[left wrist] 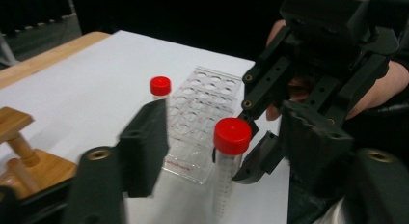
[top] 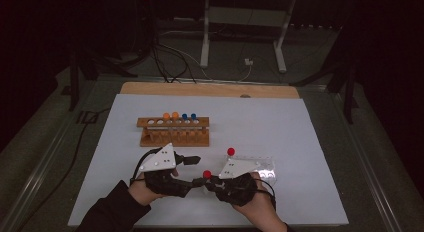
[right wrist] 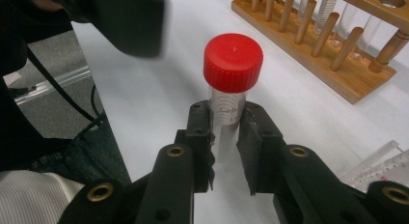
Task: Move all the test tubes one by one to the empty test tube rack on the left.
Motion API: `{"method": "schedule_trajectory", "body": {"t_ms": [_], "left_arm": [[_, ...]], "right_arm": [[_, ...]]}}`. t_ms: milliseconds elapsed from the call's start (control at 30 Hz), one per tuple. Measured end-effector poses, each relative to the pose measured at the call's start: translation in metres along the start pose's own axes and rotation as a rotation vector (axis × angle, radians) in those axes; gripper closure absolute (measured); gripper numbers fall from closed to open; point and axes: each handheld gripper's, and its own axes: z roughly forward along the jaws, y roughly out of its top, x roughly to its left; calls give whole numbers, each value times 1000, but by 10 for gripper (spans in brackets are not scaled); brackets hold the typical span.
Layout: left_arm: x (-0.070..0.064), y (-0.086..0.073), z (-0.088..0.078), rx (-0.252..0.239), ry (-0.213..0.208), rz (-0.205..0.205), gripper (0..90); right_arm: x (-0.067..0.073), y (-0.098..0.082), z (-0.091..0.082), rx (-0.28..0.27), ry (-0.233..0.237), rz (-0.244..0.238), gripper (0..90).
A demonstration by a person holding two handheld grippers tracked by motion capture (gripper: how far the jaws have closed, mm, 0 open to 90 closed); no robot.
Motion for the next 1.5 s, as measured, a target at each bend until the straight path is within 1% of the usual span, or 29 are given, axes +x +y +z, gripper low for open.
{"method": "schedule_trajectory", "body": {"t_ms": [67,167,200,267,367,400,433,500,600,667,700,733,767,867,967,1033,1067,1133,1200,1300,1367,1400,1433,1500], "left_arm": [[-1,-1,4,13,-3,7,437],[-2,-2,10,24,-3,16,481],[-1,-2,11,26,-13,14,507],[-1,-3,13,36,-17,22,552],[-1,-4,16,48,-27,30,634],[-1,-5,17,44,-35,31,679],[-1,-5,17,43,-33,33,699],[-1,-5,18,45,-36,47,711],[0,-5,17,45,-39,48,715],[1,-5,15,39,-48,38,717],[2,-4,14,37,-44,40,718],[2,-4,12,42,-31,47,718],[3,-4,10,46,-26,47,718],[8,-4,4,47,4,38,719],[16,-5,-4,49,48,25,719],[23,-5,-11,45,95,15,719],[27,-6,-16,39,108,4,719],[34,-6,-24,32,151,-6,719],[40,-5,-32,27,203,-9,719],[50,-3,-44,12,265,-22,719],[56,-2,-52,3,297,-32,719],[59,0,-55,3,319,-31,719],[62,1,-58,-2,334,-35,719],[68,4,-63,-6,370,-38,719]], "right_arm": [[1,0,0,-1,2,2,751],[1,0,0,-1,0,-1,751],[1,0,0,-2,-1,-2,751],[2,0,0,-1,-1,-3,751],[2,-1,1,0,1,-4,751],[2,-1,1,0,1,-4,751],[1,-1,1,0,2,-4,751],[1,-1,2,3,3,-1,750],[1,-2,2,-2,6,-2,749],[1,-2,1,-10,5,-4,742],[1,-2,1,-18,8,-7,736],[1,-2,0,-23,11,-7,708],[1,-2,-1,-30,3,-7,692],[-1,-2,-6,-55,-6,-4,623],[-2,-2,-10,-78,-18,-2,514],[-3,-2,-12,-90,-34,3,404],[-3,-3,-13,-99,-46,10,364],[-4,-3,-15,-111,-58,25,272],[-5,-3,-17,-125,-69,37,211],[-7,-2,-20,-150,-82,61,110],[-7,-2,-23,-178,-102,85,26],[-8,-2,-24,-188,-105,88,25],[-8,-2,-25,-201,-102,91,0],[-9,-2,-28,-216,-81,94,0]]}}
